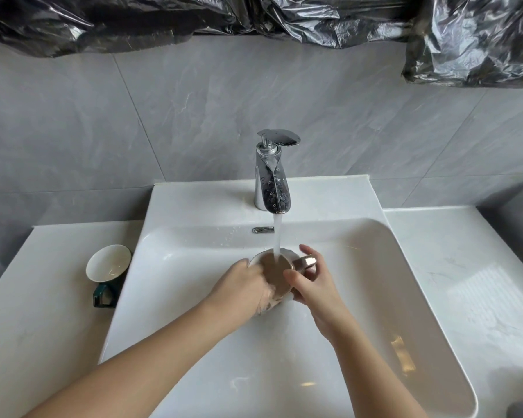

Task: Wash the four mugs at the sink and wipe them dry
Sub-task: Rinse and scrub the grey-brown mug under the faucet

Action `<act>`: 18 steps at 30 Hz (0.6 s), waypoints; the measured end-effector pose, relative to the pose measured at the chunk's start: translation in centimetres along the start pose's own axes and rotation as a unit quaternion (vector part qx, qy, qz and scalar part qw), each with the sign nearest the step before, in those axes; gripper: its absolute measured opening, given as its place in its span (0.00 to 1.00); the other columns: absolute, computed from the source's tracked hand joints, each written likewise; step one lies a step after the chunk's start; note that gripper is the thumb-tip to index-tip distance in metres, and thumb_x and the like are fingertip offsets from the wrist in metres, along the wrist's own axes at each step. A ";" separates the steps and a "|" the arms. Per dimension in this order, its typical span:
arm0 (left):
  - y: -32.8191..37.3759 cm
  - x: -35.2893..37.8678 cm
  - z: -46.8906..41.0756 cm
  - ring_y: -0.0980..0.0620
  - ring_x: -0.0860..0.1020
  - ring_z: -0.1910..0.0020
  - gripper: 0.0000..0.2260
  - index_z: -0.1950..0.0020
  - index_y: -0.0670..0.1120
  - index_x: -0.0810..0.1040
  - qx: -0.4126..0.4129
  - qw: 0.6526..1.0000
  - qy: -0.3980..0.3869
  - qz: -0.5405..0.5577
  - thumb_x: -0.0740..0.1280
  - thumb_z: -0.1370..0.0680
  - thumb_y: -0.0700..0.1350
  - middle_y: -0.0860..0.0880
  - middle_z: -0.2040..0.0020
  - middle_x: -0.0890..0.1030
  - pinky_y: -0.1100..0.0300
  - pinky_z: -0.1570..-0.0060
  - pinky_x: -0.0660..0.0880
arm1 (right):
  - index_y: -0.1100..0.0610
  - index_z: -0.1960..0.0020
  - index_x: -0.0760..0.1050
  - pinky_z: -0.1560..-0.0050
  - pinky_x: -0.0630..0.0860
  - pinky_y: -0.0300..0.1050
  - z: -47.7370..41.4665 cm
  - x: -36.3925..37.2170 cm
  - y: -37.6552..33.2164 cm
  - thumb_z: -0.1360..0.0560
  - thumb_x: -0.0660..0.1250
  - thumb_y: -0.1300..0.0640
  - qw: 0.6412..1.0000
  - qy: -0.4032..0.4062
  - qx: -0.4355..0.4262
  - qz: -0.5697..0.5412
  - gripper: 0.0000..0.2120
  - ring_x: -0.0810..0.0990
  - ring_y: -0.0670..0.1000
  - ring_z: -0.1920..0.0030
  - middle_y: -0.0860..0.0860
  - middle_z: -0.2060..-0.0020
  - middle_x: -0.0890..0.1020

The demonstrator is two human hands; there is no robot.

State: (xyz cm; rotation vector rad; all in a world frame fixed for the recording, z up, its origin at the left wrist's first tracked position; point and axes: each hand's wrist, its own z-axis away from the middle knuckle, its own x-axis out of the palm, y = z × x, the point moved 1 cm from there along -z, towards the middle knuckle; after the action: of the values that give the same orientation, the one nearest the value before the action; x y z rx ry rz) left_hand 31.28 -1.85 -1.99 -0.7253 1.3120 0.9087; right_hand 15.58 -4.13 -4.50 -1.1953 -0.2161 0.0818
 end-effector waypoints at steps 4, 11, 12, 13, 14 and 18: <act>1.3 -0.8 -0.2 0.55 0.77 0.69 0.15 0.65 0.52 0.77 0.053 0.994 0.078 -0.056 0.76 0.44 0.37 0.54 0.72 0.75 0.65 0.77 0.66 | 0.45 0.31 0.65 0.54 0.81 0.50 0.1 -0.4 -0.3 0.38 0.72 0.50 0.995 -0.032 0.000 -0.099 0.37 0.83 0.53 0.54 0.55 0.47 0.83; 0.0 -1.2 -1.1 0.52 0.76 0.47 0.04 0.62 0.54 0.82 0.077 0.981 0.066 -0.166 0.74 0.33 0.46 0.55 0.60 0.79 0.50 0.45 0.73 | 0.53 0.36 0.76 0.50 0.82 0.62 0.4 -0.6 -0.7 0.30 0.66 0.54 0.997 -0.057 0.013 -0.058 0.22 0.85 0.57 0.52 0.58 0.47 0.84; 0.0 -1.5 -1.1 0.51 0.74 0.40 0.05 0.58 0.54 0.83 0.069 0.980 0.038 -0.180 0.73 0.32 0.45 0.54 0.54 0.81 0.44 0.37 0.70 | 0.53 0.37 0.76 0.51 0.82 0.62 0.3 -0.5 -0.7 0.30 0.67 0.54 0.997 -0.057 0.012 -0.042 0.21 0.85 0.58 0.52 0.58 0.47 0.85; 0.0 -1.3 -1.2 0.50 0.69 0.32 0.07 0.52 0.52 0.83 0.065 0.979 -0.001 -0.194 0.70 0.29 0.43 0.53 0.45 0.81 0.42 0.32 0.65 | 0.52 0.37 0.77 0.51 0.82 0.63 0.3 -0.3 -0.8 0.30 0.67 0.55 0.998 -0.057 0.012 -0.032 0.21 0.85 0.59 0.51 0.57 0.47 0.85; 0.0 -0.8 -1.4 0.48 0.63 0.28 0.10 0.47 0.50 0.82 0.054 0.978 -0.034 -0.199 0.67 0.26 0.42 0.50 0.37 0.77 0.43 0.30 0.62 | 0.52 0.37 0.77 0.51 0.82 0.64 0.2 -0.2 -0.8 0.31 0.68 0.55 0.998 -0.054 0.012 -0.025 0.21 0.85 0.59 0.50 0.57 0.48 0.85; 0.3 0.2 -2.0 0.48 0.75 0.39 0.17 0.47 0.52 0.79 0.030 0.983 -0.014 -0.181 0.68 0.32 0.35 0.50 0.47 0.82 0.58 0.65 0.71 | 0.48 0.34 0.72 0.56 0.84 0.56 -0.1 -0.5 -0.9 0.32 0.69 0.52 0.999 -0.032 0.000 -0.016 0.26 0.86 0.53 0.51 0.52 0.46 0.84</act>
State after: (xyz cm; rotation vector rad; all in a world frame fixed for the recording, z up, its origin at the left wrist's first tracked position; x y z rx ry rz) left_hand 30.10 -3.44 -2.41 -0.8669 1.1300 0.5821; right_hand 15.06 -4.68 -3.80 -1.1894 -0.2908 0.0915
